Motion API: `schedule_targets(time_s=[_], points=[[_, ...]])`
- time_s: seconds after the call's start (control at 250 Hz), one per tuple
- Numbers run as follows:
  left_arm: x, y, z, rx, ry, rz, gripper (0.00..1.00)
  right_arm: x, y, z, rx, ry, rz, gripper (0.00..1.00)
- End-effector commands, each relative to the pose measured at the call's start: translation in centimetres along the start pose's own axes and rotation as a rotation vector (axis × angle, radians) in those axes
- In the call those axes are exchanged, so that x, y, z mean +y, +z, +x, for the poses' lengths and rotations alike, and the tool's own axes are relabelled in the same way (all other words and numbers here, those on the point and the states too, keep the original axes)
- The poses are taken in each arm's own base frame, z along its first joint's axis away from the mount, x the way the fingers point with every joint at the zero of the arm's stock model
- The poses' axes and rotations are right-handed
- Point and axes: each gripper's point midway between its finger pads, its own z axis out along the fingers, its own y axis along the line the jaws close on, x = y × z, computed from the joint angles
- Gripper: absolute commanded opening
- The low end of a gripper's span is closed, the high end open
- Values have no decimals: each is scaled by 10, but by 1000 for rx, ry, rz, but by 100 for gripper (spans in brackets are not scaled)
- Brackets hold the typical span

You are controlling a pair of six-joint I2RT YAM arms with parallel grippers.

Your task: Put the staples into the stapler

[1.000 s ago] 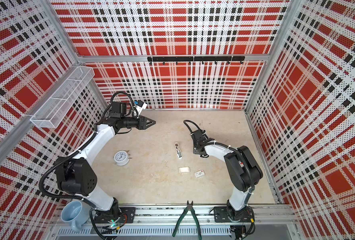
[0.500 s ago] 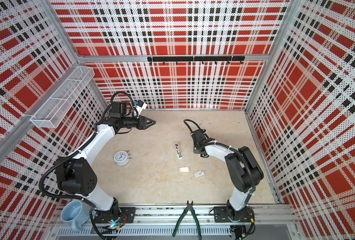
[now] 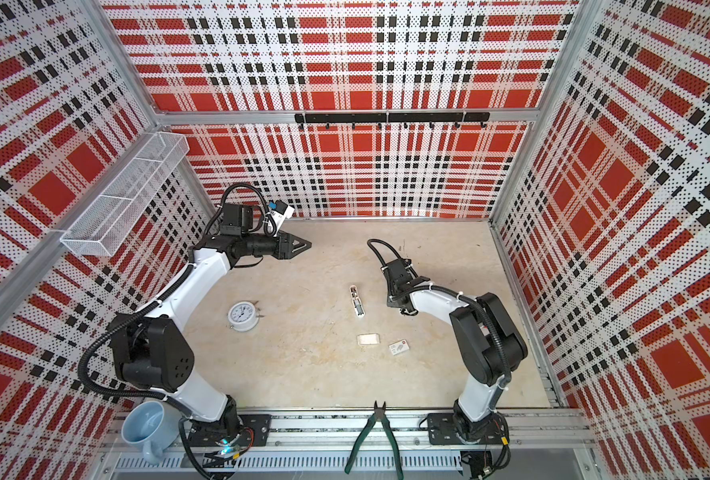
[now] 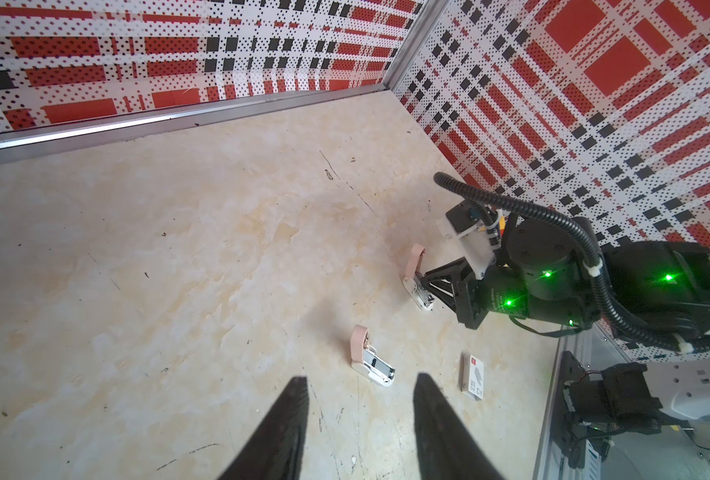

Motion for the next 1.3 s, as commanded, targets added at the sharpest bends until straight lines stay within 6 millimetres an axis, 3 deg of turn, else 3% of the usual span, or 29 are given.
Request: schedule_targets(time_s=[0.0, 1.296], points=[[-2, 1, -5, -2, 23, 2, 45, 0, 1, -4, -24, -5, 0, 16], [-2, 2, -4, 1, 24, 3, 45, 0, 13, 11, 16, -7, -1, 16]])
